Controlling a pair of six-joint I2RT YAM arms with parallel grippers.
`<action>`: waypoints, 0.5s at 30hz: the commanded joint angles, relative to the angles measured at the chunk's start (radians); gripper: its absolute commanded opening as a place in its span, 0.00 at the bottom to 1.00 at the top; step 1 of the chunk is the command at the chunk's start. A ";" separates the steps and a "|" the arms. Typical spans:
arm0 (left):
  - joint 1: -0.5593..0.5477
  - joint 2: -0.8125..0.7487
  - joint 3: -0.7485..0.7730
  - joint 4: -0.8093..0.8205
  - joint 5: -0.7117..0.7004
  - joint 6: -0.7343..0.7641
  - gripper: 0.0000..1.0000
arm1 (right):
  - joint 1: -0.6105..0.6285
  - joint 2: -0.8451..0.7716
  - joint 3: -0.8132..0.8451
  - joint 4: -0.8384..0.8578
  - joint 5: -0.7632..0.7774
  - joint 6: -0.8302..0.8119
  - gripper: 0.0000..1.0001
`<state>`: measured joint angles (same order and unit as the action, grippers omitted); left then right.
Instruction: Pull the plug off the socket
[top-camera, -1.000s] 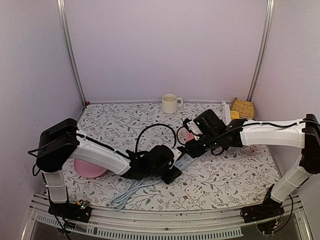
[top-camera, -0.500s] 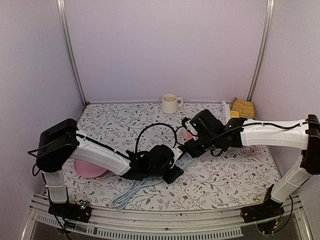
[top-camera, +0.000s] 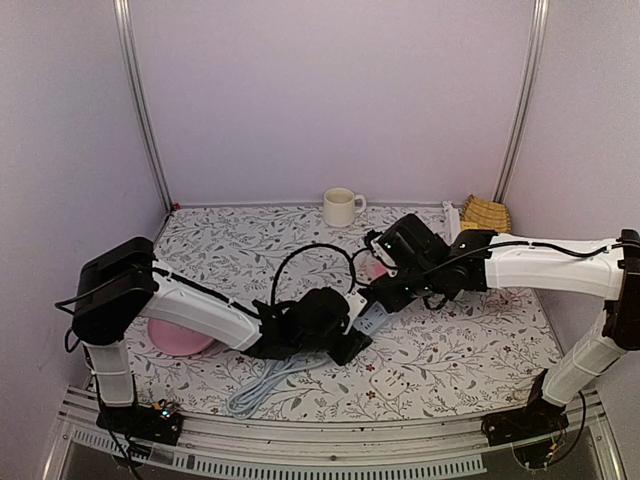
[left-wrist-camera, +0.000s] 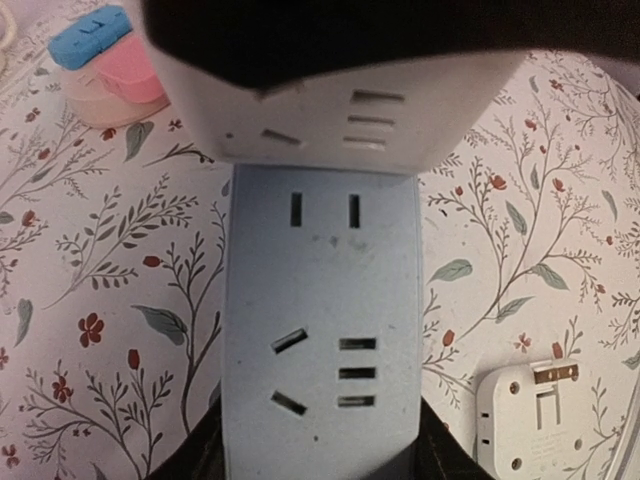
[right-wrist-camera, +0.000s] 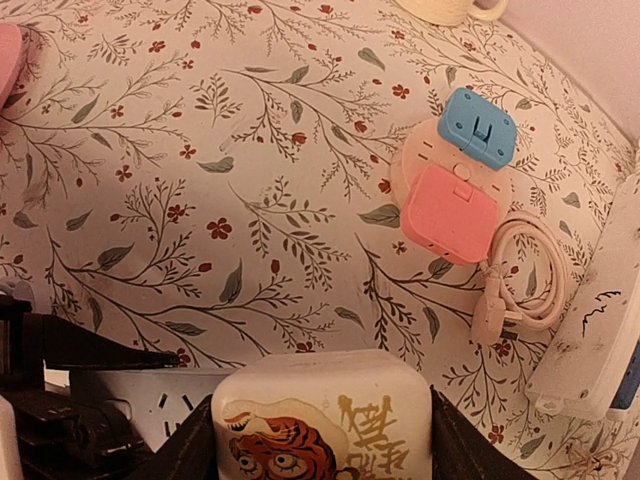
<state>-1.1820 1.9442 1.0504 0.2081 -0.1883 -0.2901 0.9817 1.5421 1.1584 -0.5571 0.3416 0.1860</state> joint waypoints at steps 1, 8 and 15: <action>0.013 0.034 -0.021 -0.145 -0.005 -0.032 0.35 | 0.041 -0.043 0.060 0.165 -0.071 0.015 0.34; 0.012 -0.073 -0.056 -0.080 -0.016 -0.006 0.75 | 0.035 -0.056 0.018 0.171 -0.113 -0.008 0.34; 0.009 -0.167 -0.162 0.038 -0.022 -0.001 0.79 | 0.032 -0.066 -0.016 0.170 -0.123 0.001 0.34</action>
<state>-1.1751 1.8420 0.9455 0.1665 -0.2012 -0.3023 1.0042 1.5337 1.1534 -0.4820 0.2649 0.1642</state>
